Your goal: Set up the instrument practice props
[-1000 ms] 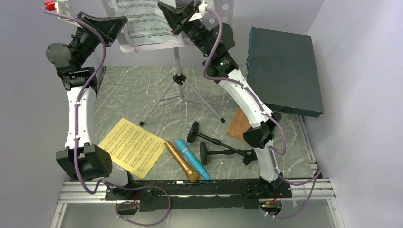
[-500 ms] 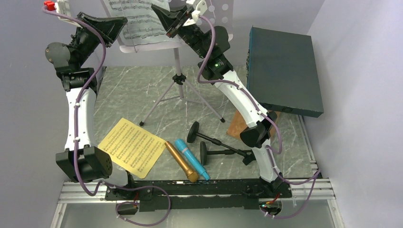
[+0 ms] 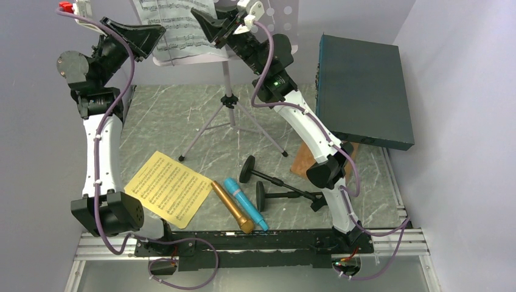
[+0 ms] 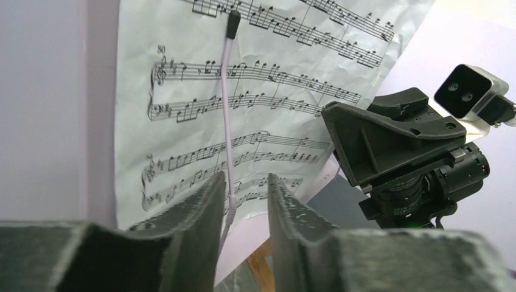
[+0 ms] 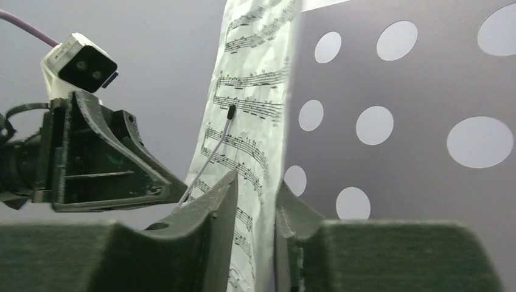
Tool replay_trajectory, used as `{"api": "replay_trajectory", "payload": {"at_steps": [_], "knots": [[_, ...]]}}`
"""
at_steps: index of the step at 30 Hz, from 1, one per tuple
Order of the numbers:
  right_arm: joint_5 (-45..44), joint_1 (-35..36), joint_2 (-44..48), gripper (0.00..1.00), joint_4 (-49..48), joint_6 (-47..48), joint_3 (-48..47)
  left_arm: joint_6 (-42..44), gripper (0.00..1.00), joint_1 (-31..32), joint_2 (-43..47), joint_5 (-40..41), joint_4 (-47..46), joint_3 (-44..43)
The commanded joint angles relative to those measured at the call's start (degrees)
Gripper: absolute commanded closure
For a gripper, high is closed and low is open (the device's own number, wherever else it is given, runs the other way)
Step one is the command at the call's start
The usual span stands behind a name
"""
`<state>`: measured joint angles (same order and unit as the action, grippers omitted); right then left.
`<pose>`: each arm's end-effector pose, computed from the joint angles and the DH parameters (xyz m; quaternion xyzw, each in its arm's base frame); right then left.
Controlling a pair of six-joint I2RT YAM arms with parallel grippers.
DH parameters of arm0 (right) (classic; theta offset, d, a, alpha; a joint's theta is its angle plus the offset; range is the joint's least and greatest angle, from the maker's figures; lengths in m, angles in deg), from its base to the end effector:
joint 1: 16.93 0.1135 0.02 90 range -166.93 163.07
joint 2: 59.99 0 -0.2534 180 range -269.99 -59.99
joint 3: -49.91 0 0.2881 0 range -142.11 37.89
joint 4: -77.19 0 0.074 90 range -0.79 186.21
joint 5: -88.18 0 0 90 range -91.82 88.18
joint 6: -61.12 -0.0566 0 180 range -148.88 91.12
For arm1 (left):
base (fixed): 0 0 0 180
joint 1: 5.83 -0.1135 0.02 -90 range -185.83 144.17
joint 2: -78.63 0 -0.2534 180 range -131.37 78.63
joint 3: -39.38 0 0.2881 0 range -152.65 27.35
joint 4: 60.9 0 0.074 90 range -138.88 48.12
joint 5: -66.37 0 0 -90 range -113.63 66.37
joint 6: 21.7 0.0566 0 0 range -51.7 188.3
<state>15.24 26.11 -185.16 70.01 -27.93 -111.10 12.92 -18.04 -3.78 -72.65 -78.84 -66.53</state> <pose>0.3491 0.3487 0.5767 -0.2738 0.3145 0.3809 0.8253 0.3355 0.0289 0.5531 0.1062 0.5213 -0.4637 0.7085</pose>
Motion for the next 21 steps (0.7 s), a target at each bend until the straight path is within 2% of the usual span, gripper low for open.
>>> {"api": "replay_trajectory", "payload": {"at_steps": [1,7,8,10,12,14,18,21], "knots": [[-0.31,-0.20,1.55,0.68,-1.09,0.96,-1.50,3.57,0.60,-0.07,4.84,0.65,7.47,-2.79],[-2.48,-0.16,5.99,0.53,2.17,0.51,1.75,7.76,0.46,-0.07,8.36,0.76,16.82,-4.39],[-2.86,-0.16,6.96,0.49,3.69,0.73,2.22,9.30,0.37,-0.07,9.00,0.76,19.81,-4.89],[-4.53,-0.16,9.47,0.42,7.89,1.38,2.77,14.31,0.21,-0.07,10.67,1.60,27.55,-6.08],[-8.02,-0.13,13.43,0.34,13.14,1.94,5.25,20.11,0.13,-0.04,12.56,4.30,37.33,-7.27],[-11.17,-0.16,18.94,0.24,17.19,2.34,9.97,24.88,0.10,-0.10,14.87,8.13,46.60,-7.64],[-13.35,-0.07,32.63,0.12,21.89,1.78,28.33,29.71,0.10,0.58,20.27,16.53,60.30,-3.69],[-12.29,0.58,43.11,0.09,18.14,-1.52,47.61,32.58,0.13,3.00,25.24,21.96,64.83,2.94]]}}
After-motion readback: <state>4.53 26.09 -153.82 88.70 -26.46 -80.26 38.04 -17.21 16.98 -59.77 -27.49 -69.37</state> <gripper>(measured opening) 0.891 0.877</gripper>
